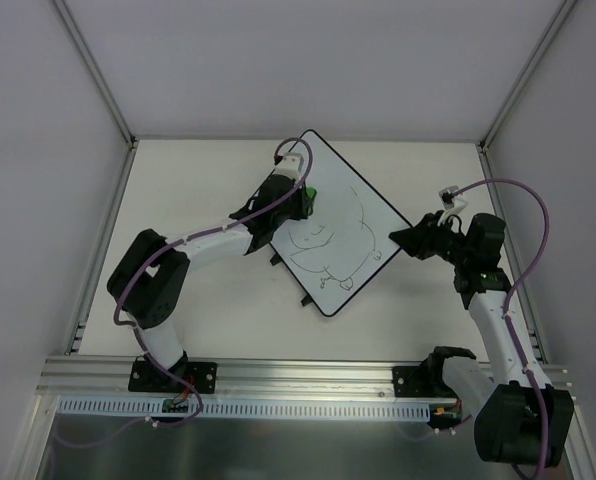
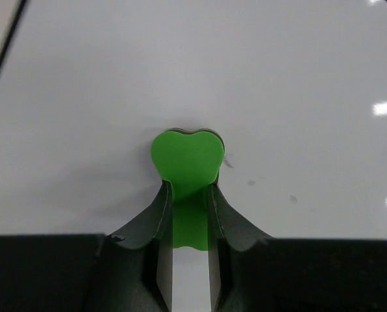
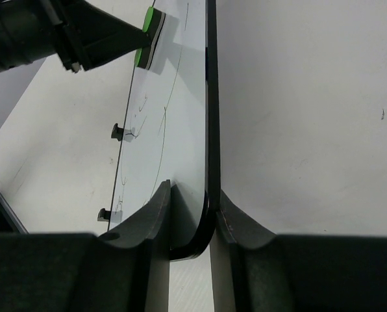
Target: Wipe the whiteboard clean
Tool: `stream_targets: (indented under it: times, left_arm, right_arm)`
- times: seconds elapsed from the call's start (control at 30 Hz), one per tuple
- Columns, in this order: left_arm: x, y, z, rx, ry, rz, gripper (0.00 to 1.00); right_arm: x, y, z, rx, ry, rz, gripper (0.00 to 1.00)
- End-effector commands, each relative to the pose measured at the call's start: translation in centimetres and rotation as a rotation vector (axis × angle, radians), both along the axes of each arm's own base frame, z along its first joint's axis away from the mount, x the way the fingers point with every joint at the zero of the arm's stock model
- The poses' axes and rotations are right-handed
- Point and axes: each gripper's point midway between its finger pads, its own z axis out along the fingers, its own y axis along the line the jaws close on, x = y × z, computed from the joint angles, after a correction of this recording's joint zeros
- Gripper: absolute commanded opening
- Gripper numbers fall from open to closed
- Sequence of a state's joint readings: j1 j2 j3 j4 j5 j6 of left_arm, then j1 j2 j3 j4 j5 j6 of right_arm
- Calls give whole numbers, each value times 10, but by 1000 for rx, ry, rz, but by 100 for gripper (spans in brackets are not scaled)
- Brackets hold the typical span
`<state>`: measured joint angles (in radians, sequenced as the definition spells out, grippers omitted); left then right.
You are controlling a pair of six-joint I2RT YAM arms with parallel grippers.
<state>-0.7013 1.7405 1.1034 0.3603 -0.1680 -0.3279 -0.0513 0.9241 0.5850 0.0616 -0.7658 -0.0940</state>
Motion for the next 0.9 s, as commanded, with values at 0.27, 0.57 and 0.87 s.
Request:
stream_targets:
  times: [0.27,0.57,0.87]
  left_arm:
    - [11,-9,-58,95,105,-36,0]
    - [-81,-94,-62,203,89,-380,0]
    - [-93,-84,-68,232,128,-353,0]
  right_arm:
    - [-3,5,-19,-164,-98,100,0]
    - [-4,4,-18,-171,-101,97,0]
    - [-6,8,-20,-180,-97,110,0]
